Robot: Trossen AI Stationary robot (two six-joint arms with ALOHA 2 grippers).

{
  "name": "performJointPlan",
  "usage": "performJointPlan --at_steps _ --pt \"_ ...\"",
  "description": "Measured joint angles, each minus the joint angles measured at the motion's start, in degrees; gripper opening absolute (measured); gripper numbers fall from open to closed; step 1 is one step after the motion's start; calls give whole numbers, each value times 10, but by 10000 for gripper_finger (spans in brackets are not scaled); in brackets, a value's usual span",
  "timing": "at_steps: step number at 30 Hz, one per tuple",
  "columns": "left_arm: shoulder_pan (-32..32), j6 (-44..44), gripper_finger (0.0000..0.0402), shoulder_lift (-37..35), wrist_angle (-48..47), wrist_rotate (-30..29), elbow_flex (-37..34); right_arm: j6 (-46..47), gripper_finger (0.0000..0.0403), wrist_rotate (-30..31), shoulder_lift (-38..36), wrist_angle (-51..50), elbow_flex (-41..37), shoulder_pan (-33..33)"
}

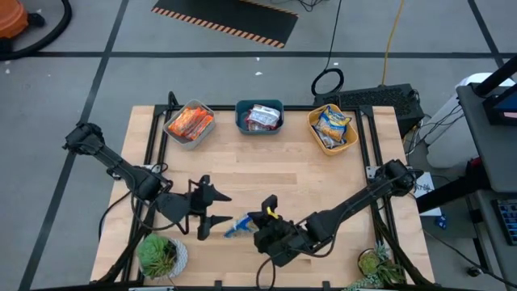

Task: Sort Maruchan noodles
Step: Put the blue noodle pack into the yellow bin

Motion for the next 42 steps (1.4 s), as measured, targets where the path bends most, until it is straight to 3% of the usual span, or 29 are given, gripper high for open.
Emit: performJointPlan --at_steps 9,18,23,34,42 --pt "-1 141 278 61 163 -15 0 -17 0 143 -11 0 0 9" --pt "7 162 278 94 169 -125 0 -27 0 169 -16 0 0 14" --pt "16 140 278 115 173 -113 0 -27 0 179 -16 1 0 14" --pt "35 104 278 130 215 -26 0 -30 0 199 -16 0 0 14" --pt "55 90 278 139 198 -25 0 -20 0 210 -16 2 0 10"
